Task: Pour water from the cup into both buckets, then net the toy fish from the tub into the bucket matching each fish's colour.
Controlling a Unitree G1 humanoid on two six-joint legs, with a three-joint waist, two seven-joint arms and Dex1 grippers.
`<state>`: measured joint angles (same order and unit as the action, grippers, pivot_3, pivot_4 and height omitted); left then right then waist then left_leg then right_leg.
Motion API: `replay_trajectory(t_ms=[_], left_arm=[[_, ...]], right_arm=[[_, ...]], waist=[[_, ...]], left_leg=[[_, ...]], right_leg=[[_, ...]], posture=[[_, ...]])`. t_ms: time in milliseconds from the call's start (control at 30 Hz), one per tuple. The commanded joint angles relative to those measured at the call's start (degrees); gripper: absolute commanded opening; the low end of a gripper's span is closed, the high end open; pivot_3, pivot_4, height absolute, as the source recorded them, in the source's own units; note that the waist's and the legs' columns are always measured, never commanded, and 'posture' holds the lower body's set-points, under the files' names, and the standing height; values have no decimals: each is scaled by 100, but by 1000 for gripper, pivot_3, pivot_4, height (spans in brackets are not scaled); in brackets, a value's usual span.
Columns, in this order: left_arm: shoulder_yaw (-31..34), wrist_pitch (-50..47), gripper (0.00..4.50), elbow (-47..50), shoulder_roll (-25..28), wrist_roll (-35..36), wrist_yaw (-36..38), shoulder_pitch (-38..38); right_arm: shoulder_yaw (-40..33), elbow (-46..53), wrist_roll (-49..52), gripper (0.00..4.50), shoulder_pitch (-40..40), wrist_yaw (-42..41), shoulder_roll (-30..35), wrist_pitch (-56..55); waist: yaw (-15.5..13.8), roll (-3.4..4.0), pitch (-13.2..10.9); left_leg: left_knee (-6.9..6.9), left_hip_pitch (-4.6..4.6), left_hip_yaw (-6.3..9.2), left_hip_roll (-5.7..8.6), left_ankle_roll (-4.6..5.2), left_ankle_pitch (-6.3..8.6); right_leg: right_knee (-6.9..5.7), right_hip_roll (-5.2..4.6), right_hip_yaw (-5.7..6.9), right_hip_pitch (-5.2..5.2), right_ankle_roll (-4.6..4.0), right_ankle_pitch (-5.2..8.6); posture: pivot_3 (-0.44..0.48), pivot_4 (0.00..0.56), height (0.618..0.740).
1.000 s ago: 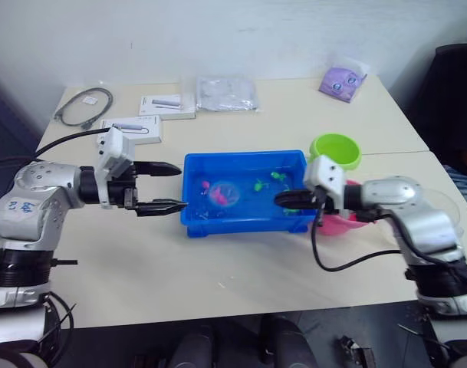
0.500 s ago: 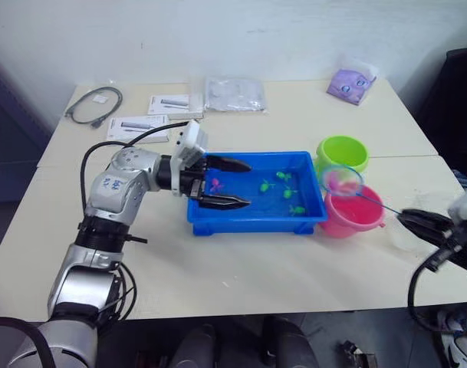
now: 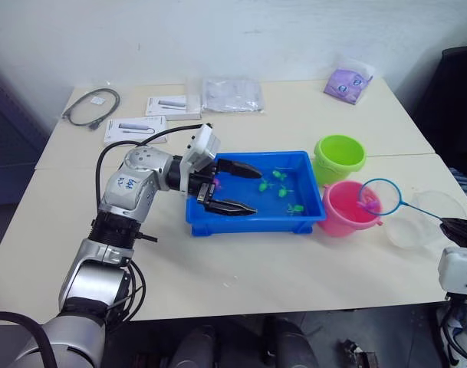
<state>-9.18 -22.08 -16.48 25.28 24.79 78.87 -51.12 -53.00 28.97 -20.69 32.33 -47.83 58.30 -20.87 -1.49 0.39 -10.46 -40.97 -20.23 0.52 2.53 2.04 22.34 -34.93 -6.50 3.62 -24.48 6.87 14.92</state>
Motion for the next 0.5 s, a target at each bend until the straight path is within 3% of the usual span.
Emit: replay_trajectory(t_ms=[33, 500], left_arm=[[121, 127, 4490, 38, 4, -13, 23, -139], [179, 419, 4490, 7, 210, -299, -263, 171]], right_arm=[[-330, -241, 16, 0, -28, 4, 156, -871], [-59, -1113, 218, 0, -774, -106, 593, -1535]], waist=[[-2, -1, 0], [11, -3, -2]], left_leg=[[1, 0, 0, 0, 1, 0], [4, -2, 7, -4, 3, -1]], right_leg=[[2, 0, -2, 1, 2, -1], [9, 2, 3, 4, 3, -2]], posture=[[0, 150, 735], [0, 150, 735]])
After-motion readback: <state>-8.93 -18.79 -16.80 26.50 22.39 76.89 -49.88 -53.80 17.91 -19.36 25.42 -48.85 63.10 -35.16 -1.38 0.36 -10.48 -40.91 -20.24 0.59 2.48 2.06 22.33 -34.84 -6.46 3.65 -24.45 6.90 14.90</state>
